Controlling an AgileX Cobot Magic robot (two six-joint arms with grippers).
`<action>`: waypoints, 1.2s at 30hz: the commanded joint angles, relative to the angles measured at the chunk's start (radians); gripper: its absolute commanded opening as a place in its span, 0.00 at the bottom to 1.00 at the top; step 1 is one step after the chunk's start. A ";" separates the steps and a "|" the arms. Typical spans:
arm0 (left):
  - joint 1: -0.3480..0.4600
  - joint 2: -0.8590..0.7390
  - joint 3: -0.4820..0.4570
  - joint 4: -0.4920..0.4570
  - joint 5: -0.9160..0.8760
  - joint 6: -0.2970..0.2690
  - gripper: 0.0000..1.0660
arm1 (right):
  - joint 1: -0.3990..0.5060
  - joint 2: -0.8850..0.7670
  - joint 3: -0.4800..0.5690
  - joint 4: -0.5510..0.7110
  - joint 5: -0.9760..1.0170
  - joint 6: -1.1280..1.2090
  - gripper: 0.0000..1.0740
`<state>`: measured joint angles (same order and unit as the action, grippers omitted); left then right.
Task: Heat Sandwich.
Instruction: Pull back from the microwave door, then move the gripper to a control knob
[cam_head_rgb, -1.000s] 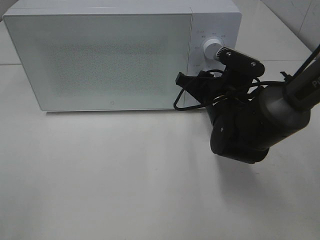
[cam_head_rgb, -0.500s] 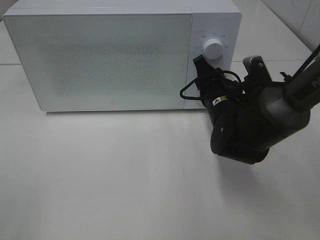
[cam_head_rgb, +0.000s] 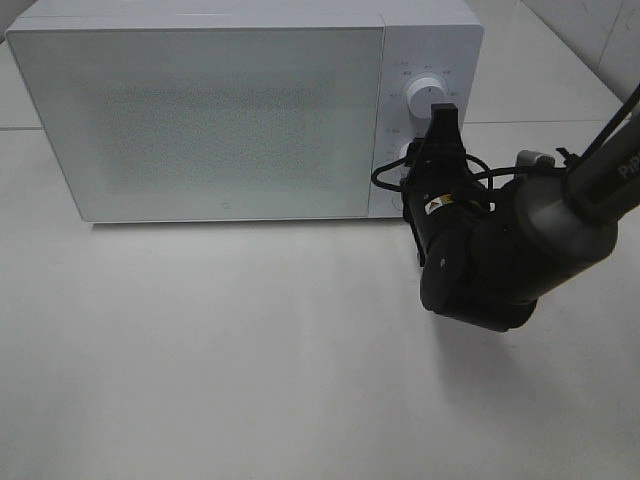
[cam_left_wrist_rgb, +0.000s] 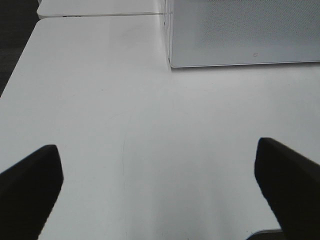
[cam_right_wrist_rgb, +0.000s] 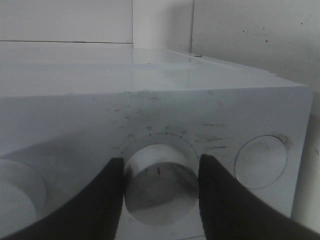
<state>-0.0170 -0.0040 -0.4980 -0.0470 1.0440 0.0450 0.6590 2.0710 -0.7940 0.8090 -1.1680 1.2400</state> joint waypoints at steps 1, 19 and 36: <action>-0.005 -0.027 0.003 -0.007 -0.016 -0.008 0.95 | -0.001 -0.008 -0.010 -0.039 -0.027 0.085 0.23; -0.005 -0.027 0.003 -0.007 -0.016 -0.008 0.95 | -0.001 -0.008 -0.010 -0.042 -0.018 0.032 0.28; -0.005 -0.027 0.003 -0.007 -0.016 -0.008 0.95 | -0.001 -0.008 -0.010 -0.021 -0.031 0.017 0.57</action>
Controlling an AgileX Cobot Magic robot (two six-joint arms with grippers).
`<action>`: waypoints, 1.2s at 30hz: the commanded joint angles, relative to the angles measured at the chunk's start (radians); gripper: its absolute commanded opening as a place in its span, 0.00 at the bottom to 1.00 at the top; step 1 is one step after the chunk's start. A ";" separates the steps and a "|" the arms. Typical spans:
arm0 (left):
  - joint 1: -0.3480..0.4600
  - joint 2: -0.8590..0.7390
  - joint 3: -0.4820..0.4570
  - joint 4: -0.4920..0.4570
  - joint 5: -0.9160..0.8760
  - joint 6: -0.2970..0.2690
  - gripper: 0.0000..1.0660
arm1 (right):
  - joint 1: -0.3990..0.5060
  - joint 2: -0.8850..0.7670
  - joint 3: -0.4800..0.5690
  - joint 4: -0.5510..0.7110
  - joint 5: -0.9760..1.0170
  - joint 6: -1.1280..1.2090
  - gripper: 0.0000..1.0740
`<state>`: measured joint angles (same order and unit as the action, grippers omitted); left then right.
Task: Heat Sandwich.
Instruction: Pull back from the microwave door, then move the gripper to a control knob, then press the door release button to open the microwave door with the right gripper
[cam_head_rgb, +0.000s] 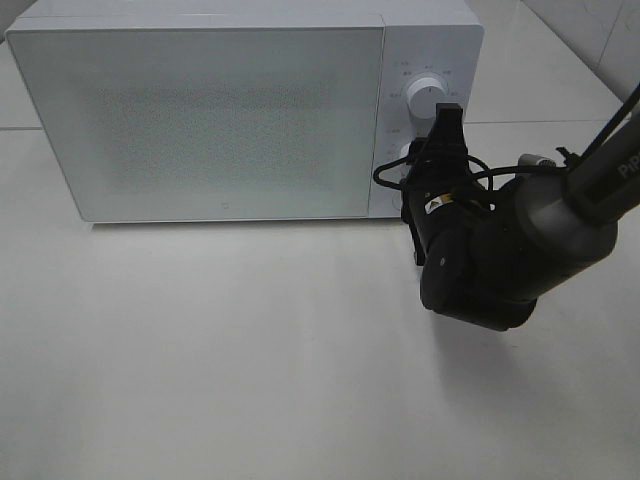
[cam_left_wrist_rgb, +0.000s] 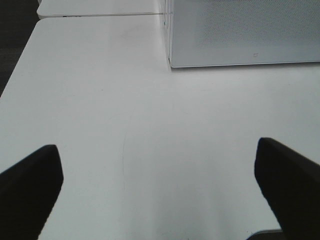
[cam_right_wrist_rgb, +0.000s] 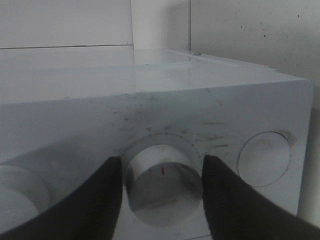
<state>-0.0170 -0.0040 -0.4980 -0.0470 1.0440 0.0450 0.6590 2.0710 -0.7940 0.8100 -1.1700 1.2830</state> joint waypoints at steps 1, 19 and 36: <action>-0.005 -0.027 0.003 -0.007 -0.016 -0.008 0.95 | -0.001 -0.008 -0.010 -0.025 -0.028 -0.025 0.66; -0.005 -0.027 0.003 -0.007 -0.016 -0.008 0.95 | -0.001 -0.037 0.027 -0.133 0.049 -0.046 0.71; -0.005 -0.027 0.003 -0.007 -0.016 -0.008 0.95 | -0.054 -0.382 0.211 -0.287 0.618 -0.806 0.71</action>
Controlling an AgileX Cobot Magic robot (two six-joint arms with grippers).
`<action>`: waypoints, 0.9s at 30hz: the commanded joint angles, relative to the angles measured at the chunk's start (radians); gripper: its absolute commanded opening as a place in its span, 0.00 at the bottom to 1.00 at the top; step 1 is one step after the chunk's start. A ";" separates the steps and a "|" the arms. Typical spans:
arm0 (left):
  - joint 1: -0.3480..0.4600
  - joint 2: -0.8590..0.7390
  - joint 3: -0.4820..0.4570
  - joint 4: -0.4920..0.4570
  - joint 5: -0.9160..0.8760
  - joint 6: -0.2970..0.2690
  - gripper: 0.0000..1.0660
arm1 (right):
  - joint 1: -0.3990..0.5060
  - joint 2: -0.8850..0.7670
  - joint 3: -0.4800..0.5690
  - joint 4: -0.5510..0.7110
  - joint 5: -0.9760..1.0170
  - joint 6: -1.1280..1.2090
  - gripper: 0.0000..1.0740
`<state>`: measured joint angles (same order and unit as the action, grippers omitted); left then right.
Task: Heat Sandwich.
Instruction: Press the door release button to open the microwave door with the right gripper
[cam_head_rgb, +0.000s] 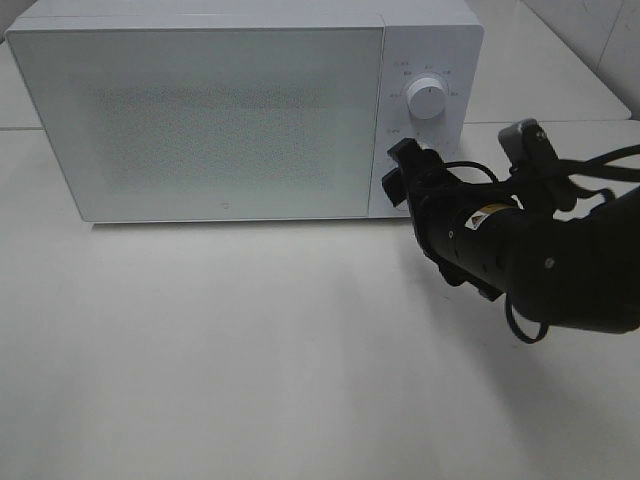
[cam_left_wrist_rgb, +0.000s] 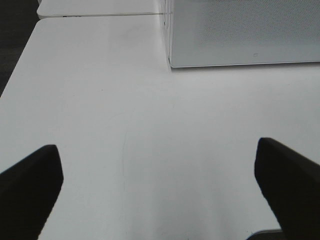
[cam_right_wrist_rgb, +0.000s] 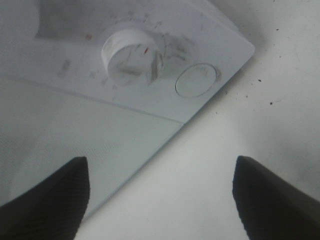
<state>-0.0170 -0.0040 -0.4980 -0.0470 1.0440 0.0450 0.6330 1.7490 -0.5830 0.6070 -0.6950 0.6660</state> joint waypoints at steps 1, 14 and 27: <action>-0.005 -0.027 0.003 -0.007 -0.016 -0.008 0.95 | -0.028 -0.060 0.000 -0.084 0.143 -0.189 0.71; -0.005 -0.027 0.003 -0.007 -0.016 -0.008 0.95 | -0.169 -0.232 -0.034 -0.313 0.787 -0.657 0.71; -0.005 -0.027 0.003 -0.007 -0.016 -0.008 0.95 | -0.174 -0.444 -0.129 -0.525 1.225 -0.666 0.71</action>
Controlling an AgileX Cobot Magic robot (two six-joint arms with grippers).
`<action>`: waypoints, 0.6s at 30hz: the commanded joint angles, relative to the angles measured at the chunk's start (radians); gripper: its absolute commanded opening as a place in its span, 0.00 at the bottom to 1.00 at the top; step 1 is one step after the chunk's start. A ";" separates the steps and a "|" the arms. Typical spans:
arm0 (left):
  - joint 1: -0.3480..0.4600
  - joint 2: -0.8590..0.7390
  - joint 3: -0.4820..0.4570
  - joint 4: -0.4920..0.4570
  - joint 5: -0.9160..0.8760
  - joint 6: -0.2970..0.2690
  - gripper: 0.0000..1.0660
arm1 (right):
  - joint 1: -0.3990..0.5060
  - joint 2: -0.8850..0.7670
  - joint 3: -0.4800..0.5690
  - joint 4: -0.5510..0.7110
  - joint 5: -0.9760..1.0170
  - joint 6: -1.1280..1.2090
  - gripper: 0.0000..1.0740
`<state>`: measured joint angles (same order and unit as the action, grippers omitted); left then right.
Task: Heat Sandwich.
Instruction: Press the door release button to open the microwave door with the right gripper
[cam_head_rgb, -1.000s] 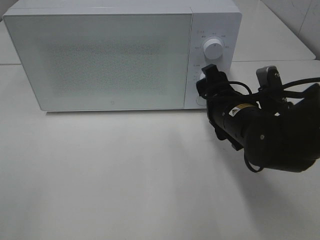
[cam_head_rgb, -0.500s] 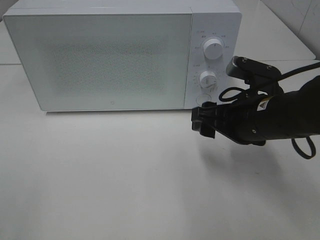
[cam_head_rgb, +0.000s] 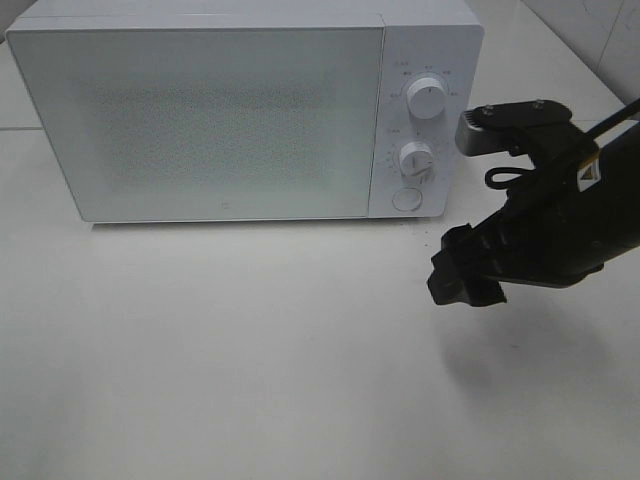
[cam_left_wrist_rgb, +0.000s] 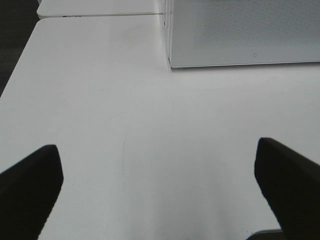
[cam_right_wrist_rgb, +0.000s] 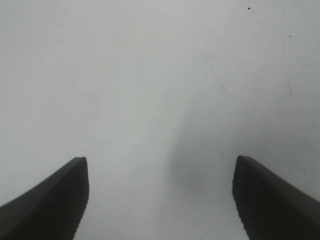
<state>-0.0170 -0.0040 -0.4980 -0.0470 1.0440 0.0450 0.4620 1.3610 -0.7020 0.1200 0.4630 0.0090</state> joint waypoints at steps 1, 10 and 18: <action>-0.005 -0.027 0.003 -0.007 -0.016 -0.008 0.95 | -0.003 -0.077 -0.010 -0.041 0.082 -0.014 0.71; -0.005 -0.027 0.003 -0.007 -0.016 -0.008 0.95 | -0.003 -0.311 -0.012 -0.042 0.272 -0.058 0.71; -0.005 -0.027 0.003 -0.007 -0.016 -0.008 0.95 | -0.003 -0.587 -0.012 -0.098 0.423 -0.056 0.71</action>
<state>-0.0170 -0.0040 -0.4980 -0.0470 1.0440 0.0450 0.4620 0.8230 -0.7090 0.0420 0.8500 -0.0340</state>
